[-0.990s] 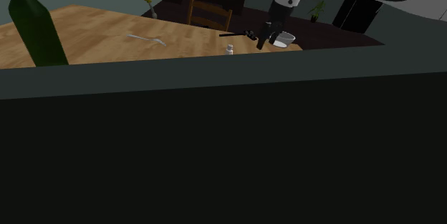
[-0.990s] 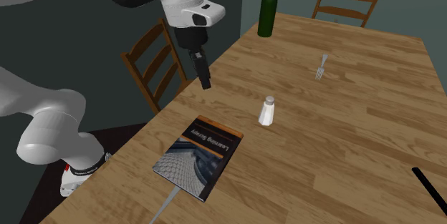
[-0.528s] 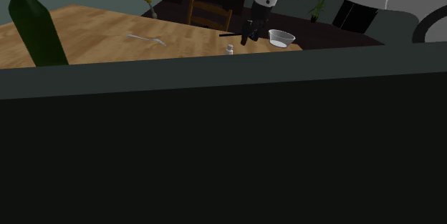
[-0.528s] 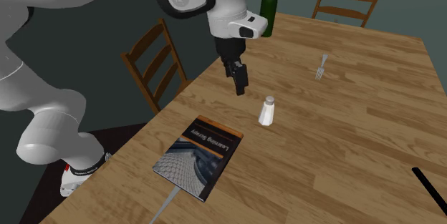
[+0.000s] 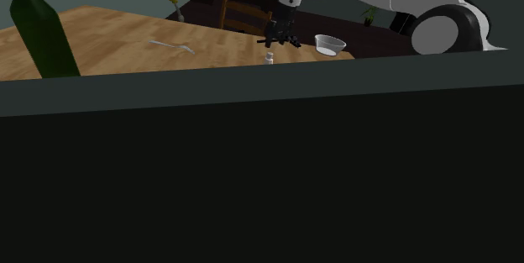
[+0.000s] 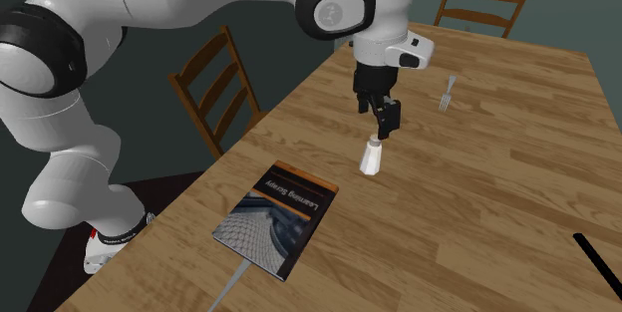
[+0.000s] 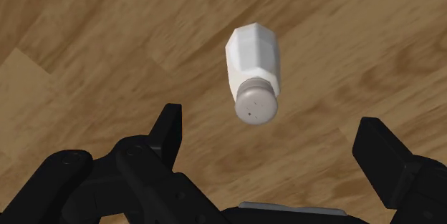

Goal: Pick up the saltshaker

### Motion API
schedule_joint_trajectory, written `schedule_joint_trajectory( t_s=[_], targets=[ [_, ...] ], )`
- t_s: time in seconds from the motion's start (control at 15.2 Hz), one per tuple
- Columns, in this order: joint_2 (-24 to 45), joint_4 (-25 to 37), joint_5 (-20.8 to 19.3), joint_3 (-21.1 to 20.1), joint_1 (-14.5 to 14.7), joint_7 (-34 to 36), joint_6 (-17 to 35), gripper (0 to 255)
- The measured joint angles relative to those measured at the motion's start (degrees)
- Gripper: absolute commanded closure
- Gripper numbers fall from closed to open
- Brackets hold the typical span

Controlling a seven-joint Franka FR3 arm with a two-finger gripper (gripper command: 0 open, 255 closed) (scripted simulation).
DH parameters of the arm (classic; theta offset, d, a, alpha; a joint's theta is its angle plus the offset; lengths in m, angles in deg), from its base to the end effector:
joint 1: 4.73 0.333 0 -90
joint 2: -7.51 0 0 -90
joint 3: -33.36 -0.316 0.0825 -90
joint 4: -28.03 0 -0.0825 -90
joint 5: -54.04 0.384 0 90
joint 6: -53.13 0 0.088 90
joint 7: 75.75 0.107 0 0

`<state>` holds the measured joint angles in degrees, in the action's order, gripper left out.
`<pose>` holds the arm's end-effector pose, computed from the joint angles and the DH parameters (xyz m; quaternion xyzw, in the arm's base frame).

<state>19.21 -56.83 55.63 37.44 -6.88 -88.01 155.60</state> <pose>0.6312 -0.0622 0.5667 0.9973 0.0513 0.0522 0.0019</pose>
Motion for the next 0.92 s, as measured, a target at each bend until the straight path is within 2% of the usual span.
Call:
schedule_joint_trajectory(
  t_s=[0.07, 0.2, 0.59, 0.66, 0.92],
  targets=[
    [1.77, 2.09, 0.29, 0.0, -0.12, -0.14, -0.43, 0],
    [2.85, 2.48, 0.51, 0.0, -0.24, -0.34, 0.2, 0],
    [3.08, -1.74, 0.61, -0.02, -0.24, -0.52, 4.61, 0],
    [3.08, -2.03, 0.61, -0.02, -0.23, -0.51, 4.91, 255],
    [3.06, -2.29, 0.62, -0.03, -0.23, -0.53, 5.21, 255]
  ],
)
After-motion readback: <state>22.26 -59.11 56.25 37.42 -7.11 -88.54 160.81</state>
